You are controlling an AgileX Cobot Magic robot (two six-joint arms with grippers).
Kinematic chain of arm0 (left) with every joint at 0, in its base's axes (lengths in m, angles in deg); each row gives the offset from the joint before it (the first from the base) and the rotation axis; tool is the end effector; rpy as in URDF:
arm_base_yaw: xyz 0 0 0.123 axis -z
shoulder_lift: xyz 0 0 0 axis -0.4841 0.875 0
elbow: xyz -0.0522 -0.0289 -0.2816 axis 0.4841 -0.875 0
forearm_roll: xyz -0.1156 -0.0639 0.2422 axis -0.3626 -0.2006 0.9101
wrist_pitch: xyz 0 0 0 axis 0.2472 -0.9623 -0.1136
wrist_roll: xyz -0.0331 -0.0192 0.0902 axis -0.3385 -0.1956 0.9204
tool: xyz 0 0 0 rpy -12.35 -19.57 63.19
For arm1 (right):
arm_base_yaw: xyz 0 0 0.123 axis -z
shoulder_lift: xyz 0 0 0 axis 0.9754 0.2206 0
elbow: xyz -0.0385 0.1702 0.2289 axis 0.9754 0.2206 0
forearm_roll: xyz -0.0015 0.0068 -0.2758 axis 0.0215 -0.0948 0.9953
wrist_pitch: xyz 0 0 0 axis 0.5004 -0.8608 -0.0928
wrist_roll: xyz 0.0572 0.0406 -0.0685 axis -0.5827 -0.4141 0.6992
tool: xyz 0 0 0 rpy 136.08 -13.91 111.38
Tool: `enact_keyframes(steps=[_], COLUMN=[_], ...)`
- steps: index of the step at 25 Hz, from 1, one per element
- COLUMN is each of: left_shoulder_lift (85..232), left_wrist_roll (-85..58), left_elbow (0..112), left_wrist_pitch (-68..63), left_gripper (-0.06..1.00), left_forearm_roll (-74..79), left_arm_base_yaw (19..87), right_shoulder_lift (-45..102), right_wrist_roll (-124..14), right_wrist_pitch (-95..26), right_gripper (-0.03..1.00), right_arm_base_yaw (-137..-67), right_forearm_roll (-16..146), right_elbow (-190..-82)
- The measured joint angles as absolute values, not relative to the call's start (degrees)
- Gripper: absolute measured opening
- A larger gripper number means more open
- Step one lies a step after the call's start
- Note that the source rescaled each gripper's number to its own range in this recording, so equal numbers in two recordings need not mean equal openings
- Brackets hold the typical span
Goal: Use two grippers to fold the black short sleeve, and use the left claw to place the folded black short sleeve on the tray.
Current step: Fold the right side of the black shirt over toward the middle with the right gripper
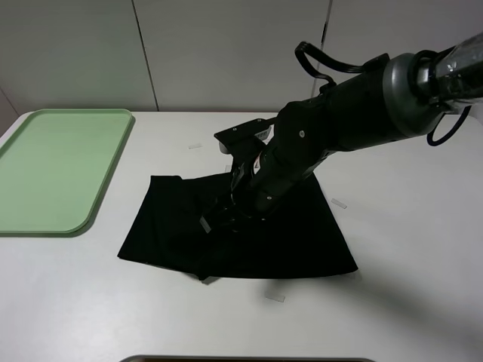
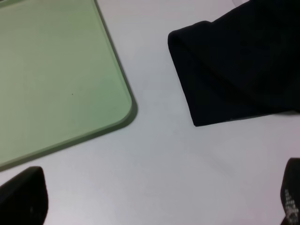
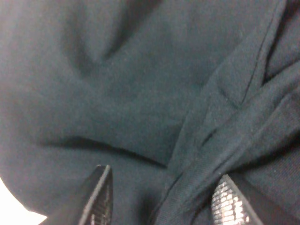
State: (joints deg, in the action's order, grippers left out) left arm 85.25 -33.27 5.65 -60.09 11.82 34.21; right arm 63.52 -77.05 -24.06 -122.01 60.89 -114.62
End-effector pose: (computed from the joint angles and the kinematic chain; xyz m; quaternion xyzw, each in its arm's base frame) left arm 0.0155 -0.0076 0.2888 0.1491 0.8378 0.0074 0.5253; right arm 0.2654 0.2727 0.1149 -0.2954 0.9274 0.1346 0.1857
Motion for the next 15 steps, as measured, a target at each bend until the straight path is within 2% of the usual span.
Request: enact_keyframes(steps=[8,15], left_shoulder_lift=[85.25,85.25], left_wrist_roll=[-33.27,-33.27], left_elbow=[5.65,5.65], left_wrist_pitch=[-60.09,-60.09], left_gripper=[1.00,1.00], left_forearm_roll=[11.99,11.99], left_arm_base_yaw=[34.21,34.21], right_shoulder_lift=[61.70,53.19], right_wrist_roll=[-76.56,-76.56], right_wrist_pitch=[-23.71,-22.63], right_gripper=[0.53,0.53], right_arm_base_yaw=[-120.88,-112.85], right_forearm_roll=[60.62,63.65], right_elbow=[-114.87,-115.36])
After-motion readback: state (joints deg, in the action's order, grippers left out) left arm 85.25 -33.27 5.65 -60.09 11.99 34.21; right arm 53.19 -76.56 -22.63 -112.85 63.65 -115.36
